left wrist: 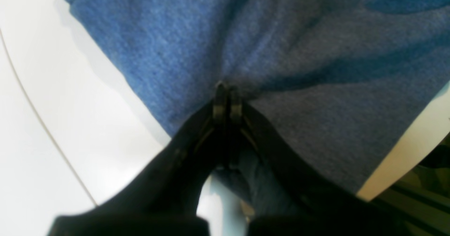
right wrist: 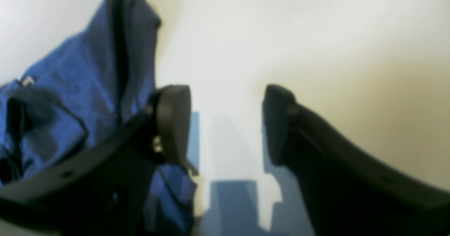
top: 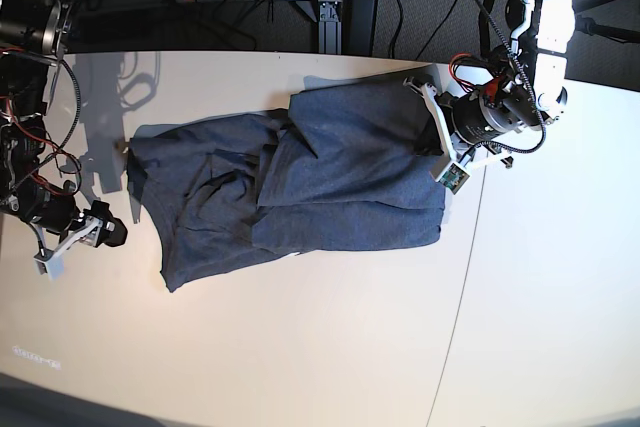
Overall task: Fold the T-shirt properly
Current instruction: 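Release the shirt with the right gripper and pull it back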
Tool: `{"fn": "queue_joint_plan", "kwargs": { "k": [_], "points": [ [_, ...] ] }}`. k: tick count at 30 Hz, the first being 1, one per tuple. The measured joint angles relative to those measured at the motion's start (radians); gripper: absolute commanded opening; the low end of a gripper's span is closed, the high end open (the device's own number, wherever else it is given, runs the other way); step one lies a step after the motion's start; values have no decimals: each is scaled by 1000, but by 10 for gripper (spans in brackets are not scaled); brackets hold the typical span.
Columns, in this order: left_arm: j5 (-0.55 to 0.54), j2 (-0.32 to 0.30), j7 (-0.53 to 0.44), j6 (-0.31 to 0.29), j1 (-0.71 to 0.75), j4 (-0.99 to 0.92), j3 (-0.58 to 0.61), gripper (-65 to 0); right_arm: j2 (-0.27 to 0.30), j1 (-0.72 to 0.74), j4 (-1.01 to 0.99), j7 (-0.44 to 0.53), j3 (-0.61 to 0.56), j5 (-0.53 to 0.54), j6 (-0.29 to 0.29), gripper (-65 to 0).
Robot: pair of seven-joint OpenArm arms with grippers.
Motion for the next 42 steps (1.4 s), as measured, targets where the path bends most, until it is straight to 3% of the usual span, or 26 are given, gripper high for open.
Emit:
{"fn": "queue_joint_plan", "kwargs": {
  "k": [7,14,17,21,25,32,42],
  "points": [
    [-7,0,1,-1,0,0,0,-650,-50,16,-15,35,-138,27,-1,-310],
    [-9,0,21,-3,-20,0,0,-650,-61,17,-15,41,-195,29,0,-324],
    [-19,0,27,-4,-29,-1,0,-650,-69,19,-15,38,-198,-6,0,-416],
    [-38,0,27,-4,-28,-2,0,-650,-72,19,-15,34,-198,-50,0,-475],
    [-38,0,26,-4,-28,-2,0,-650,-74,19,-14,38,-199,-126,0,-650],
    [-38,0,10,-4,-32,-2,0,-650,-77,16,-14,116,-201,-185,8,-650],
    [-56,0,49,25,-126,-2,-16,-650,-74,16,-14,123,-201,-191,8,-650]
  ]
}}
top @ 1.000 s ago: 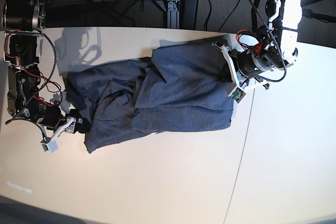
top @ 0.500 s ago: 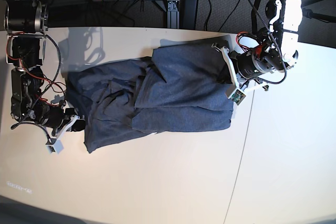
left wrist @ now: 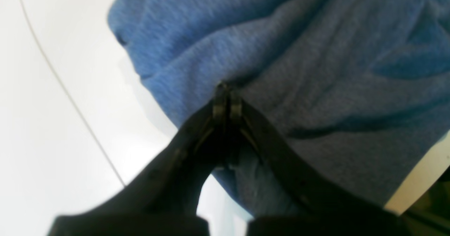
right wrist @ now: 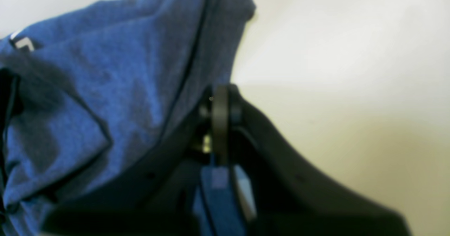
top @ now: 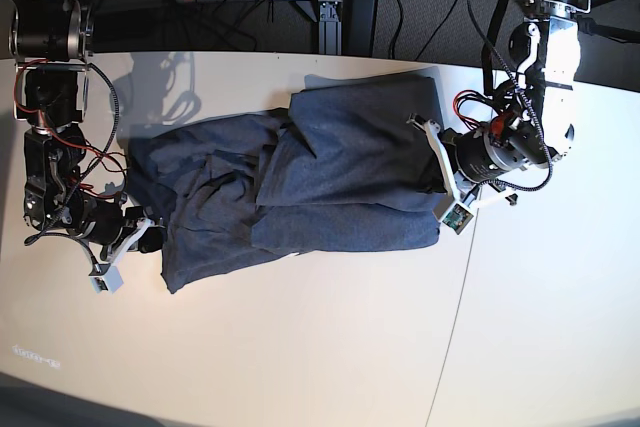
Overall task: Fold the T-shirt properly
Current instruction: 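Release the shirt with the right gripper and pull it back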
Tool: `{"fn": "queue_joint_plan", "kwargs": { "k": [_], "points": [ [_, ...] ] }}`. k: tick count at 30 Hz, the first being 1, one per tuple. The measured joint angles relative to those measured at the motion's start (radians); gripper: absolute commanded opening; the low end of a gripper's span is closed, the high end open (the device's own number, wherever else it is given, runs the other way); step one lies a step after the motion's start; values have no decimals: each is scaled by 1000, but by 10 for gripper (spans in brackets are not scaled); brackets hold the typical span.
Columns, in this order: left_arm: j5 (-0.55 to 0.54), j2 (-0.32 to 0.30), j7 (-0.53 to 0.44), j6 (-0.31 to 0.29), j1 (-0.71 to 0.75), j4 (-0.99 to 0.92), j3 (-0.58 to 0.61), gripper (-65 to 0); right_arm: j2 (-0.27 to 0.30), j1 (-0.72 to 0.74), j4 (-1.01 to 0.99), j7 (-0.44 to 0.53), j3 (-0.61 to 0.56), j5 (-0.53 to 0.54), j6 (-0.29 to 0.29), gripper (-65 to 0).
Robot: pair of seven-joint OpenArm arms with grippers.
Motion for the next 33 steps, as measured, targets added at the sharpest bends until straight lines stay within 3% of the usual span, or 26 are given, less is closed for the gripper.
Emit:
{"fn": "queue_joint_plan", "kwargs": {
  "k": [4,10,17,26,33],
  "points": [
    [-71,0,3,2,-2,0,-76,-650,6,0,-1,-1,-1,57,2,-650],
    [-74,0,16,2,2,0,-146,-650,22,-9,58,-49,-6,119,3,-650],
    [-92,0,31,-6,43,0,-146,-650,42,-16,225,-146,-8,151,3,-650],
    [-91,0,30,-6,104,0,-146,-650,89,-17,311,-166,-9,175,3,-650],
    [-71,0,30,-6,112,0,-146,-650,88,-14,362,-220,-10,198,3,-650]
  ]
}}
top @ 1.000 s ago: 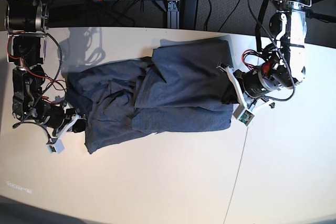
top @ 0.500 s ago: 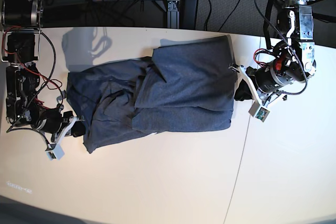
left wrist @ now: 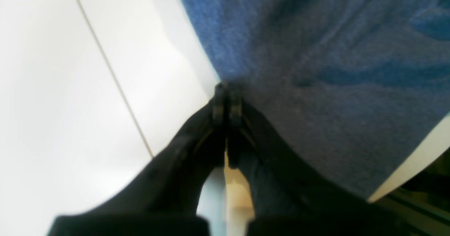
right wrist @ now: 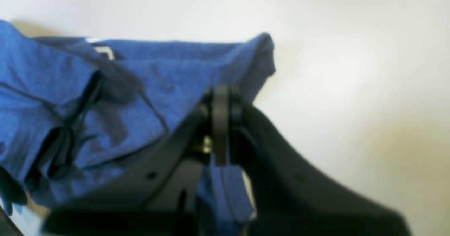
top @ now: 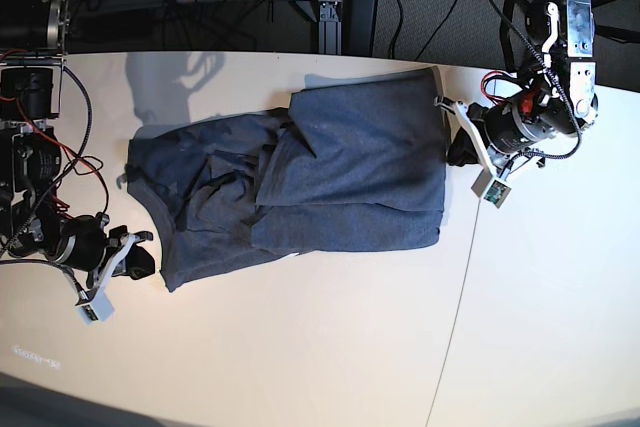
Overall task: Fold the T-shirt properly
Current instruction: 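Release the shirt with the right gripper and pull it back, then press the folded bundle's edge with the right gripper to tidy it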
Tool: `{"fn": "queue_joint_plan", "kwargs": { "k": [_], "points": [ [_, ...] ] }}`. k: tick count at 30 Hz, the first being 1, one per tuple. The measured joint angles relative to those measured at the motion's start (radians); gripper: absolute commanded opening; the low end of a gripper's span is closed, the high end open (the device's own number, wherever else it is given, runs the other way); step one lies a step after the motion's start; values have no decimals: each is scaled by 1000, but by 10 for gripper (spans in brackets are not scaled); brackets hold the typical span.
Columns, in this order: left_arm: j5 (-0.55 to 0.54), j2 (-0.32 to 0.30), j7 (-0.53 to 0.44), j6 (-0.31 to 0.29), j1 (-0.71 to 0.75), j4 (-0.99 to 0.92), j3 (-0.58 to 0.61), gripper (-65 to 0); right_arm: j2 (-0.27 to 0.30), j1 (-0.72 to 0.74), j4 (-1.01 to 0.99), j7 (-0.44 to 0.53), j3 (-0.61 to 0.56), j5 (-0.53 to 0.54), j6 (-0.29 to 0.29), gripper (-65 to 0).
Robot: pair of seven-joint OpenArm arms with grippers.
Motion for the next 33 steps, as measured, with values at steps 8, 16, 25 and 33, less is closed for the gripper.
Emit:
{"fn": "queue_joint_plan", "kwargs": {
  "k": [8,16,25,33],
  "points": [
    [16,0,0,0,0,0,0,-650,0,0,-23,-54,0,-94,-2,-607],
    [17,0,12,0,0,0,0,-650,5,0,-207,-41,1,-131,-9,-320],
    [15,0,23,-14,3,0,0,-650,32,28,-406,-38,11,107,-10,-321],
    [-2,0,23,-14,3,0,0,-650,3,29,-436,-120,13,203,-8,-323]
  ]
}}
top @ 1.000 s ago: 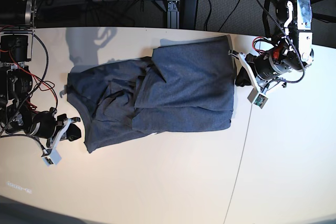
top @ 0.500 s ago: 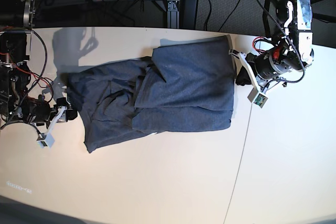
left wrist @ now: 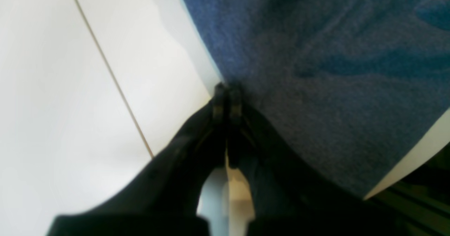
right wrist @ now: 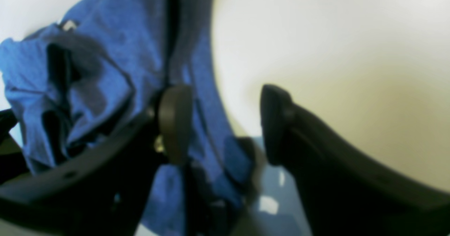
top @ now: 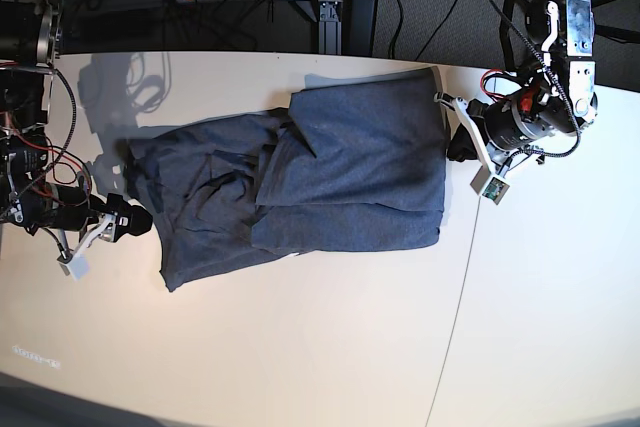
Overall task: Fold the T-shirt properly
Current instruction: 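Press the folded bundle's edge with the right gripper to tidy it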
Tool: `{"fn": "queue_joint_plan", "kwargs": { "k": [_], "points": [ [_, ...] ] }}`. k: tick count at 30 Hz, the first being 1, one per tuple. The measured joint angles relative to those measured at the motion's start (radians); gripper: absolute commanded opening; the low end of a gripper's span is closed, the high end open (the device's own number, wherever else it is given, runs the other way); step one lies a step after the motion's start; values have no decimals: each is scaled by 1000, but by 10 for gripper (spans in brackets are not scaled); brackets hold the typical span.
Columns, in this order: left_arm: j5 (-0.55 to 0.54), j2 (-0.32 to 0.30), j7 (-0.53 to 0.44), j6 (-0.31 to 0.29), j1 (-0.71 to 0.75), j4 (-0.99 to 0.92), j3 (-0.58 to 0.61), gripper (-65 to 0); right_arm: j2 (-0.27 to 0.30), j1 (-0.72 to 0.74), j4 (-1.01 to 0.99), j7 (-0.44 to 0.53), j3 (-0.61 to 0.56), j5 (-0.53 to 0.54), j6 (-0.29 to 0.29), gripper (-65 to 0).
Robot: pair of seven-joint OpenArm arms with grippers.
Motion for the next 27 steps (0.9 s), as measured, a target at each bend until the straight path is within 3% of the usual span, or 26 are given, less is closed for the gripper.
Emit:
{"fn": "queue_joint_plan", "kwargs": {
  "k": [4,11,14,22,27],
  "points": [
    [0,0,0,0,0,0,0,-650,-39,2,0,-9,0,-10,1,-323],
    [0,0,0,0,0,0,0,-650,-115,8,2,-11,2,-118,2,-323],
    [0,0,0,0,0,0,0,-650,-122,8,2,-6,2,-121,1,-327],
    [0,0,0,0,0,0,0,-650,-122,7,2,-32,2,-125,1,-440],
    [-1,0,0,0,0,0,0,-650,-123,4,2,-27,2,-172,0,-637]
  ]
}}
